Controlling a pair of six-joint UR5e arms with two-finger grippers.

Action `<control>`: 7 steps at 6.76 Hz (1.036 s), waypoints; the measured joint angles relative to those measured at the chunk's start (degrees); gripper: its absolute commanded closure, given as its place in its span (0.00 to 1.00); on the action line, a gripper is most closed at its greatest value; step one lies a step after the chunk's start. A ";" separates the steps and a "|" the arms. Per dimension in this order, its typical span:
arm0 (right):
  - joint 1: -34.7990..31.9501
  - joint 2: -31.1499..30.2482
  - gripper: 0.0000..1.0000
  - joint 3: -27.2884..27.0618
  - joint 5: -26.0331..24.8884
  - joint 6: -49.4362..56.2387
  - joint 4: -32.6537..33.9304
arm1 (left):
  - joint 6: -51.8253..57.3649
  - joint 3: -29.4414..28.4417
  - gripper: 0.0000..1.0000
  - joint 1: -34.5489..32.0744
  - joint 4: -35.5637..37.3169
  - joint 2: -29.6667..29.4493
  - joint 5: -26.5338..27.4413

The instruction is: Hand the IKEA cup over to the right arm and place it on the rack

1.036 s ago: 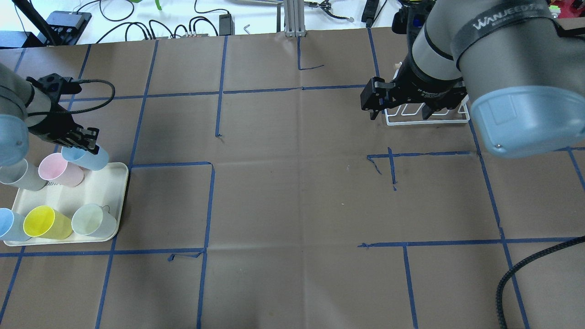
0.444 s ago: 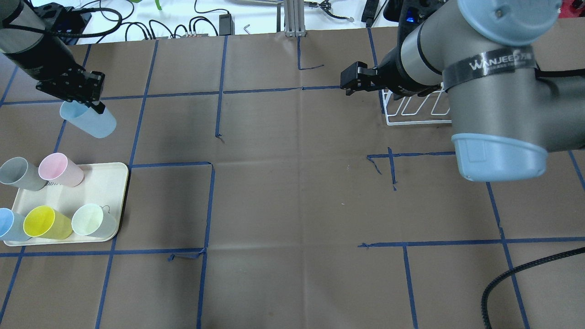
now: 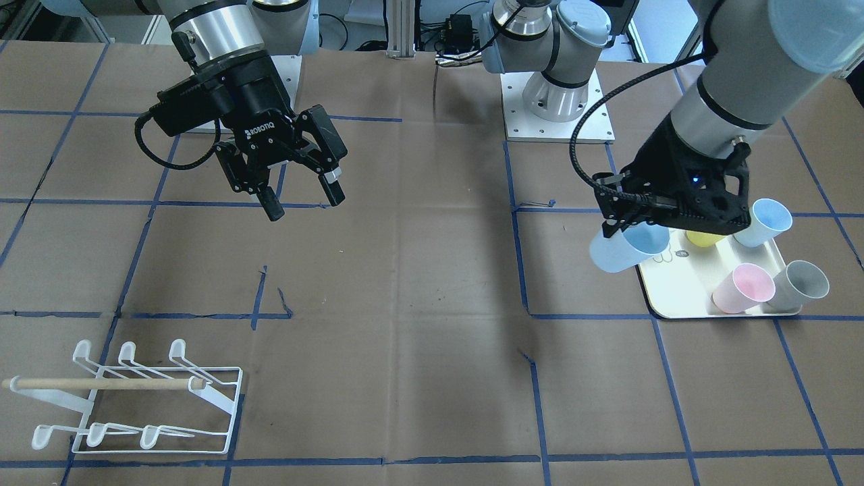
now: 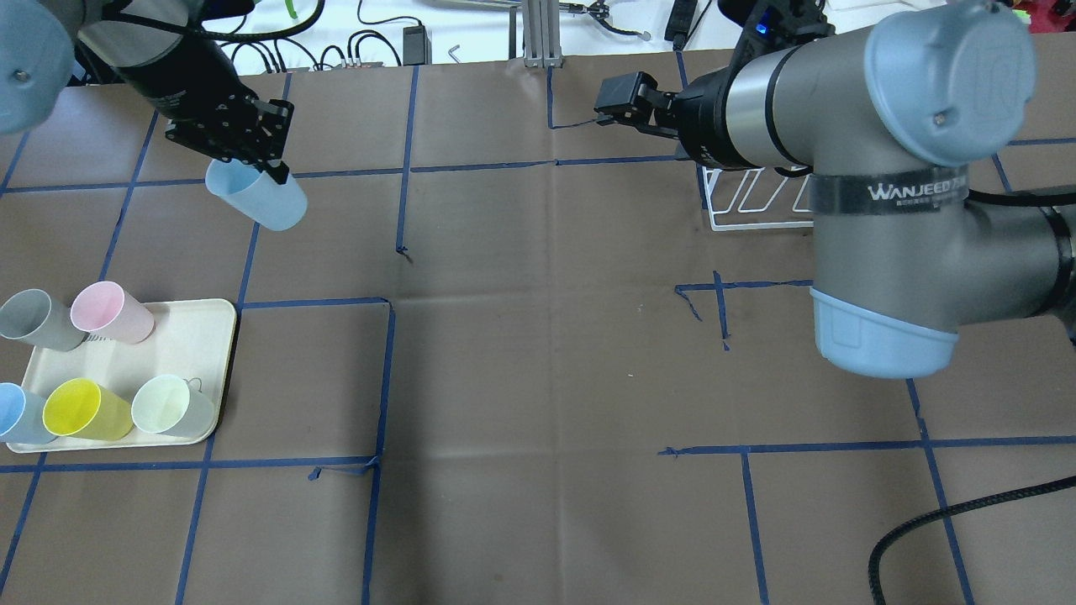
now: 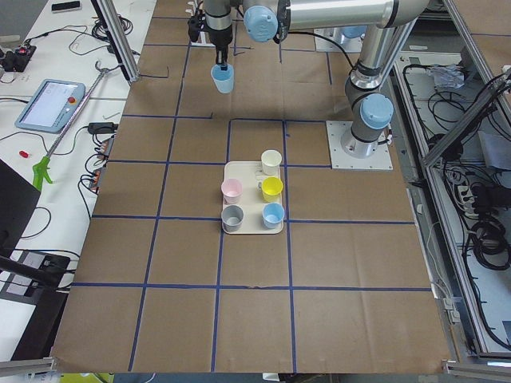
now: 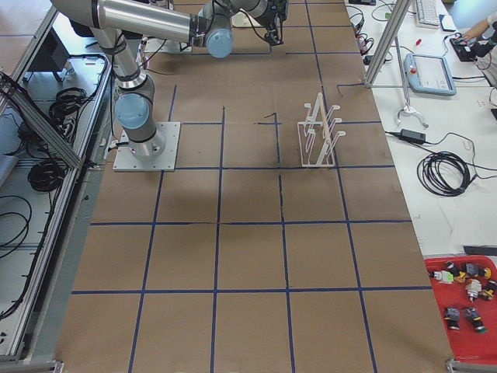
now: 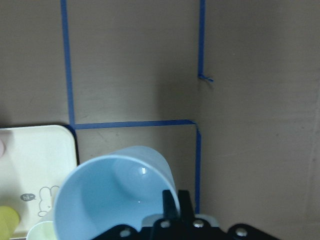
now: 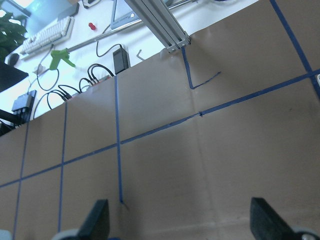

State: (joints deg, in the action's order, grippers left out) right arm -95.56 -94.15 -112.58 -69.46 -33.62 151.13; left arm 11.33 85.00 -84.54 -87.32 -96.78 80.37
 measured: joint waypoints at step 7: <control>0.02 -0.04 0.00 -15.26 2.48 -53.99 38.64 | 6.79 20.32 1.00 -1.02 49.54 2.20 -36.49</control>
State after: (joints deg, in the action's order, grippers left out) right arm -95.54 -94.18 -127.84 -66.99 -87.61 189.77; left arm 18.12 105.32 -85.56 -37.78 -94.59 43.87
